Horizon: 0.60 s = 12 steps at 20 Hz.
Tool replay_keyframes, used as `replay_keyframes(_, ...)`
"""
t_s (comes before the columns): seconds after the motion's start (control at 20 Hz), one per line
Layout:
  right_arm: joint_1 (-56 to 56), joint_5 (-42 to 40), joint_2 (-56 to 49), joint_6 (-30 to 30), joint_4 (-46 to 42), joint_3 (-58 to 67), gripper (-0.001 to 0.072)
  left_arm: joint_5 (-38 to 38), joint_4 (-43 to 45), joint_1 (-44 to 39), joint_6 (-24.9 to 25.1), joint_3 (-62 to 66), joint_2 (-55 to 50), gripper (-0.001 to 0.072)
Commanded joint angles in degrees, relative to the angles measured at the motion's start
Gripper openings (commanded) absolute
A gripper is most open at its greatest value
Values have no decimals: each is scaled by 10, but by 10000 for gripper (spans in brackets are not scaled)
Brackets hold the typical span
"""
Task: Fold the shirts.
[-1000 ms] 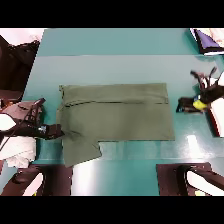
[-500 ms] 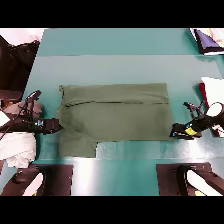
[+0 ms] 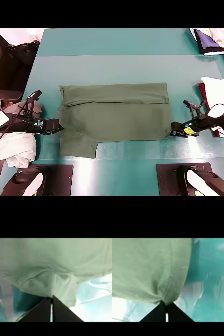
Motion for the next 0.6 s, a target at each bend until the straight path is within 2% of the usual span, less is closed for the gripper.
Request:
replay_keyframes(0.0, 0, 23, 51, -1, 3, 57, 14, -1, -18, 0, 9, 25, 0, 24)
replay_keyframes(0.2, 0, 20, 42, 0, 7, 156, 15, 97, -12, 0, 9, 74, 0, 24)
replay_keyframes(0.55, 0, -19, -103, 0, 7, 319, 14, 257, 17, 0, 11, 82, -47, 25)
